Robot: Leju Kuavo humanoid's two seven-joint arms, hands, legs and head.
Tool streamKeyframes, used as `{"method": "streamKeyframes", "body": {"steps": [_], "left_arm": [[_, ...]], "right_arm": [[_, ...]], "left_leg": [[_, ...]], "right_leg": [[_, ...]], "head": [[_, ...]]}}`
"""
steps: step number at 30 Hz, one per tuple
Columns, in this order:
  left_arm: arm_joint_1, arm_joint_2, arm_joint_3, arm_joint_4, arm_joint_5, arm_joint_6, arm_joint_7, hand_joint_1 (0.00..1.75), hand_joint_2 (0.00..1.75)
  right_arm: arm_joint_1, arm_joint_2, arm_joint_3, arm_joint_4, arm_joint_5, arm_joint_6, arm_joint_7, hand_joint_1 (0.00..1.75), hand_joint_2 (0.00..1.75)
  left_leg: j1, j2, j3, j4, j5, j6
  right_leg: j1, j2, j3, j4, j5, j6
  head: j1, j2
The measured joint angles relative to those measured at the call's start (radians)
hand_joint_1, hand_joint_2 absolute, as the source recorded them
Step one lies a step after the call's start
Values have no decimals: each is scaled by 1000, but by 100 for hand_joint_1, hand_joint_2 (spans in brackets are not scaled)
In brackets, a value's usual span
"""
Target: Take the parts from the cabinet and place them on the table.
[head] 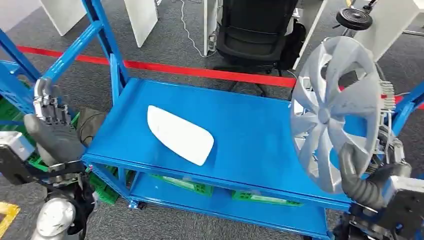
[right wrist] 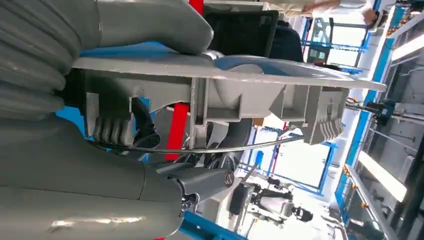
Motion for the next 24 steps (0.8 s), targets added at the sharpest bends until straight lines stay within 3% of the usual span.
{"method": "streamKeyframes", "body": {"steps": [1,2,3,4,6,7,11,12,13,15,17,18,19,21,22,24], "left_arm": [[0,0,-2,0,0,-1,0,0,0],[0,0,-2,0,0,-2,0,0,0],[0,0,-2,0,0,-2,1,0,0],[0,0,-3,0,0,-2,1,0,0],[-1,-1,-8,0,1,-3,1,0,0],[-2,-1,-9,0,2,-5,1,0,0],[-4,-1,-11,-1,4,-7,2,0,0],[-5,-1,-12,-2,4,-7,2,0,0],[-7,-1,-13,-2,4,-6,1,0,0],[-8,0,-15,-2,5,-6,2,0,0],[-8,0,-17,-2,7,-6,2,0,0],[-7,0,-18,-2,7,-6,2,0,0],[-8,0,-18,-2,8,-5,2,0,0],[-9,0,-19,-2,8,-6,1,0,0],[-10,0,-20,-2,8,-6,1,0,0],[-10,0,-21,-2,8,-6,1,0,0]], "right_arm": [[4,2,-3,0,0,0,0,175,175],[10,4,-8,0,0,0,1,175,175],[15,5,-11,0,0,0,2,175,175],[17,6,-12,0,0,0,5,175,175],[17,7,-13,0,3,0,9,175,175],[17,8,-14,0,5,0,11,175,175],[22,12,-23,-2,10,0,18,175,175],[21,13,-26,-2,11,0,19,175,175],[21,15,-27,-2,12,0,19,175,175],[22,16,-28,-2,12,0,20,175,175],[23,19,-28,-2,12,0,22,175,175],[24,20,-29,-2,12,0,22,175,175],[24,21,-29,-2,12,0,23,175,175],[24,23,-29,-2,12,0,23,175,175],[24,23,-29,-2,12,0,23,175,175],[23,23,-33,-3,13,0,23,175,175]], "left_leg": [[-2,0,-1,1,0,0],[-3,0,-2,4,-1,0],[-3,-1,-3,7,-3,-1],[-3,-2,-3,11,-4,-2],[-3,-3,-4,23,-11,-10],[-8,-4,-9,26,-12,-15],[-3,-5,-22,27,1,-40],[-1,-3,-29,32,-9,-44],[-1,-1,-48,64,-38,-48],[0,1,-109,214,-116,-51],[1,2,-163,343,-158,-54],[1,2,-156,336,-145,-53],[1,3,-124,285,-115,-52],[3,6,-17,103,-44,-49],[2,6,12,52,-67,-47],[-2,4,17,46,-58,-37]], "right_leg": [[0,0,-36,74,-24,1],[0,0,-60,119,-30,1],[0,0,-57,105,-7,0],[0,0,-29,41,38,-3],[0,-1,58,-152,128,-11],[6,-1,73,-178,104,-17],[13,2,67,-177,121,-41],[4,-1,71,-188,129,-51],[5,-2,70,-190,133,-57],[7,-2,64,-189,136,-63],[9,-3,54,-185,139,-65],[8,-3,50,-181,139,-65],[8,-2,48,-177,139,-64],[8,-1,47,-171,137,-61],[10,-1,45,-169,138,-53],[14,1,35,-166,145,-38]], "head": [[0,0],[2,0],[2,0],[5,0],[12,0],[13,0],[7,0],[6,0],[0,0],[-17,0],[-24,0],[-27,0],[-31,0],[-40,0],[-44,0],[-45,0]]}}
